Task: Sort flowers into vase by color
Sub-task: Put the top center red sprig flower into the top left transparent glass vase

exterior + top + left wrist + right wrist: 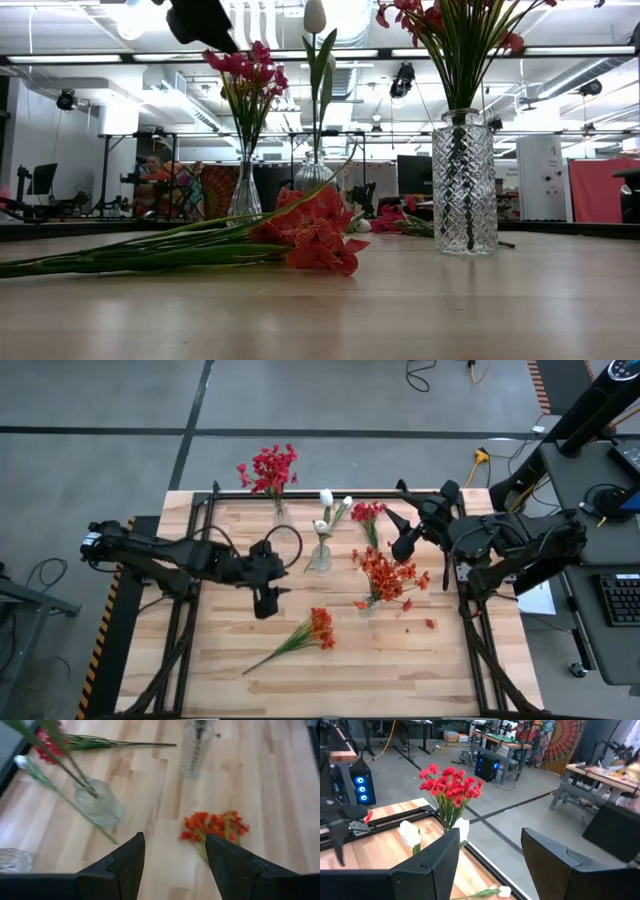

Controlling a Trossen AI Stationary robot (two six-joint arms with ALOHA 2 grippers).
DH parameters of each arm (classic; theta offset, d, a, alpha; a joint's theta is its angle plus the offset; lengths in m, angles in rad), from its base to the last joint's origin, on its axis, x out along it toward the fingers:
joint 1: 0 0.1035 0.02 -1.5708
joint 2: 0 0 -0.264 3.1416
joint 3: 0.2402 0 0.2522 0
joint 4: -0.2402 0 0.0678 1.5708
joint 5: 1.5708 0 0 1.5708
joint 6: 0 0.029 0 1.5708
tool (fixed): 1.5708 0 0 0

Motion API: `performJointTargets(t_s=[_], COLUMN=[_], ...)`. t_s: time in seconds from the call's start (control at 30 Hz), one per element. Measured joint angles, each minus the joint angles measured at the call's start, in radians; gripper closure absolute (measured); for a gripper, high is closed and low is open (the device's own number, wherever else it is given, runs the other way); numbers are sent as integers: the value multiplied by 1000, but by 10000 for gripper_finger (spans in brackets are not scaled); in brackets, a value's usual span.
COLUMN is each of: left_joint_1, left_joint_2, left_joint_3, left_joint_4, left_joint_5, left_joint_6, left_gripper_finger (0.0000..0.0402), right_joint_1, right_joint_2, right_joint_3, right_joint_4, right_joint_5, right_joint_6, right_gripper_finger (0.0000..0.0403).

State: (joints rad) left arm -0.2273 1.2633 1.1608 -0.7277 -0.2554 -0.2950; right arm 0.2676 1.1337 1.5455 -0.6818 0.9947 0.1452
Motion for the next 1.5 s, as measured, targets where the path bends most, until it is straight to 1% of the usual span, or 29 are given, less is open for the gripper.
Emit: performJointTargets(t_s=[0.1, 0.2, 0.33, 0.5, 0.63, 0.7, 0.9, 1.03, 1.13, 1.23, 1.33, 1.4, 1.5], left_joint_1=[-46, -88, -138, -185, -213, -224, -252, -269, -276, -283, -295, -301, -302], left_joint_2=[0, 0, 0, 0, 0, 1, 36, 80, 104, 115, 114, 111, 103], left_joint_3=[-10, -29, -63, -116, -172, -202, -277, -290, -286, -269, -255, -245, -231], left_joint_4=[1, -1, 1, 8, 87, 122, 241, 264, 270, 271, 272, 259, 222], left_joint_5=[0, 0, -16, -34, -35, -35, -35, -34, -34, -35, -50, -78, -122], left_joint_6=[-30, -79, -152, -261, -315, -336, -400, -429, -430, -428, -408, -390, -376], left_gripper_finger=[209, 209, 209, 209, 209, 209, 209, 209, 209, 209, 209, 210, 209], right_joint_1=[0, 0, 0, 0, 0, 0, 0, -8, -42, -109, -208, -287, -415], right_joint_2=[-13, -18, -19, -18, -18, -19, -21, -9, 4, 10, 10, 10, 14], right_joint_3=[1, 2, 2, 2, 2, 1, -14, -26, -27, -27, -26, -19, -17], right_joint_4=[-55, -161, -356, -646, -837, -892, -887, -888, -886, -862, -789, -712, -569], right_joint_5=[0, 0, -4, -21, -38, -55, -131, -128, -117, -113, -142, -203, -332], right_joint_6=[56, 156, 337, 613, 788, 849, 851, 865, 865, 828, 724, 623, 449], right_gripper_finger=[197, 197, 197, 197, 197, 197, 197, 198, 202, 213, 226, 233, 243])
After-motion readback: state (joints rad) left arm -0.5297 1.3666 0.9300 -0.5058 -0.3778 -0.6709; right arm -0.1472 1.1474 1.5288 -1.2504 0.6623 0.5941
